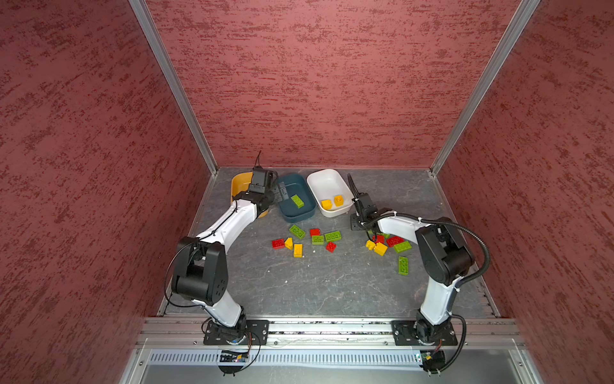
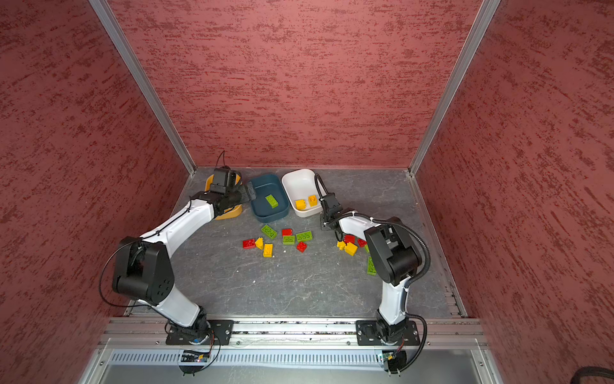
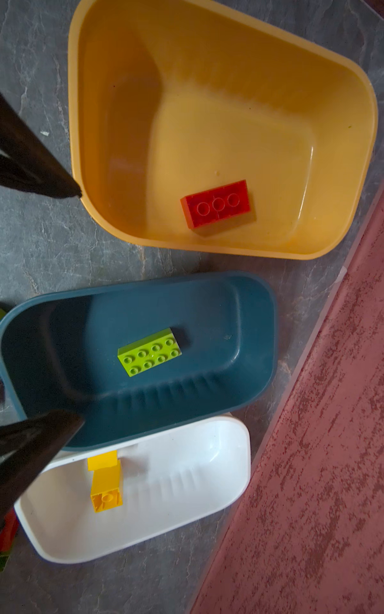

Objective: Sort the legos into containers by color
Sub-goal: 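Grasp a tall red brick beside a lime-green brick with the right gripper, then carry red brick with right gripper toward left gripper while left gripper reaches over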

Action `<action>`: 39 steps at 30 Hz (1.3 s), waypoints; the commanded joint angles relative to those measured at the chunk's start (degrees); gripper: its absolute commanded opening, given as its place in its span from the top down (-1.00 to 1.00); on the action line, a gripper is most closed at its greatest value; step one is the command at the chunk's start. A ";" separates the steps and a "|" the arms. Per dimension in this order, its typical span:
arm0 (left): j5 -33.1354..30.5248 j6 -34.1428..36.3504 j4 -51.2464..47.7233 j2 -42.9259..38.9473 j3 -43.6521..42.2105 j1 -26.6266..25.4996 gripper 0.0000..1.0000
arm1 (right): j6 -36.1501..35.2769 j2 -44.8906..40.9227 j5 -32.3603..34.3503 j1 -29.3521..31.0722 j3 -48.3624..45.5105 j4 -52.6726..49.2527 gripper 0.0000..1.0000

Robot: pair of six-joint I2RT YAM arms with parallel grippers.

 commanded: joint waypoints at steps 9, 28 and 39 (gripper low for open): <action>6.32 6.79 -4.81 0.05 4.16 -5.24 -0.99 | -8.42 -14.63 -5.85 1.64 -10.72 13.00 0.60; 39.88 12.00 -11.32 3.29 9.43 -12.60 -0.87 | -25.15 -22.52 -39.01 6.38 -15.55 40.99 0.63; 45.65 14.32 -13.00 1.98 7.49 -11.86 -0.44 | -25.76 -18.92 -38.06 8.64 -14.04 45.09 0.63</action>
